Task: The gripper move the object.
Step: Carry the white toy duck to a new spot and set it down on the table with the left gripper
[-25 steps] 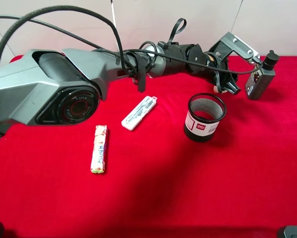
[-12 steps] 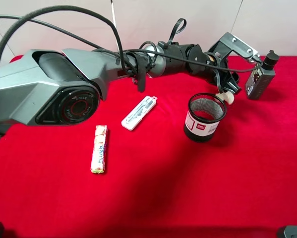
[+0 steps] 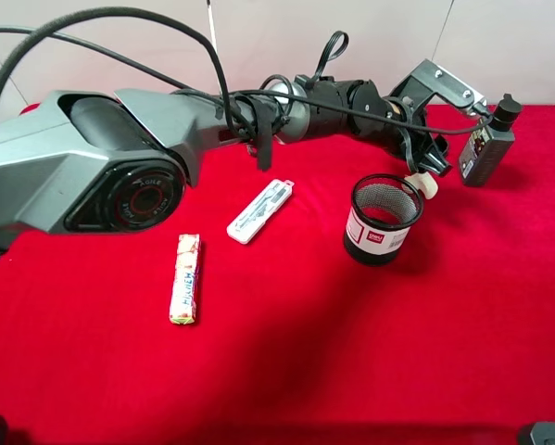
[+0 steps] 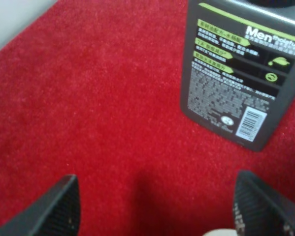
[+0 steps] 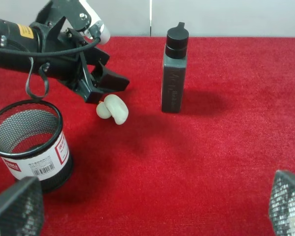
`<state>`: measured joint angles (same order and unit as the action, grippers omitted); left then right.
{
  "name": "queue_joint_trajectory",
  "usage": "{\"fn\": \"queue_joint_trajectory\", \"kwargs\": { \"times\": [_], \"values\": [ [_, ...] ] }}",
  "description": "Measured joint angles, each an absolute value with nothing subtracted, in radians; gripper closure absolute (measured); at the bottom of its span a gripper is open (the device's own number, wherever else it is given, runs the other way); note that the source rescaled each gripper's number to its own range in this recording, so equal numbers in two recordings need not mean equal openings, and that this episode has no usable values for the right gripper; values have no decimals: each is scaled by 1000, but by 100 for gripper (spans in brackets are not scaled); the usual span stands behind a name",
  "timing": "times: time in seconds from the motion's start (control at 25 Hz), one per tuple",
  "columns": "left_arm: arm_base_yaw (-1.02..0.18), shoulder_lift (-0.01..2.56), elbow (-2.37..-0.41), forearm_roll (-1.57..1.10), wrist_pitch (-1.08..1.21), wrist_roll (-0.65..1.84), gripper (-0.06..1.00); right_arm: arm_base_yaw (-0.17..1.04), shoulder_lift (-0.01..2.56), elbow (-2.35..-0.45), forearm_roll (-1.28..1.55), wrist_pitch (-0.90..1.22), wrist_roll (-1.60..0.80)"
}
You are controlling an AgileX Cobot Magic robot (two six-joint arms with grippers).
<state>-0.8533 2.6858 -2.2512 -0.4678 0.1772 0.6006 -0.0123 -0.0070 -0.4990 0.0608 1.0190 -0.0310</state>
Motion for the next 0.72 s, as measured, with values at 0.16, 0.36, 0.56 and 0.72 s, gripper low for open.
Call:
{"fn": "queue_joint_trajectory", "kwargs": {
  "times": [0.16, 0.36, 0.56, 0.72],
  "values": [
    [-853, 2676, -2251, -468, 211, 601, 52, -12, -7, -499, 61, 1019, -31],
    [-853, 2655, -2251, -459, 245, 600, 51, -12, -7, -499, 61, 1019, -31],
    [-853, 2630, -2251, -442, 286, 600, 50, -12, -7, -499, 62, 1019, -31],
    [-847, 2596, -2251, -421, 348, 600, 50, -12, -7, -499, 69, 1019, -31]
  ]
}}
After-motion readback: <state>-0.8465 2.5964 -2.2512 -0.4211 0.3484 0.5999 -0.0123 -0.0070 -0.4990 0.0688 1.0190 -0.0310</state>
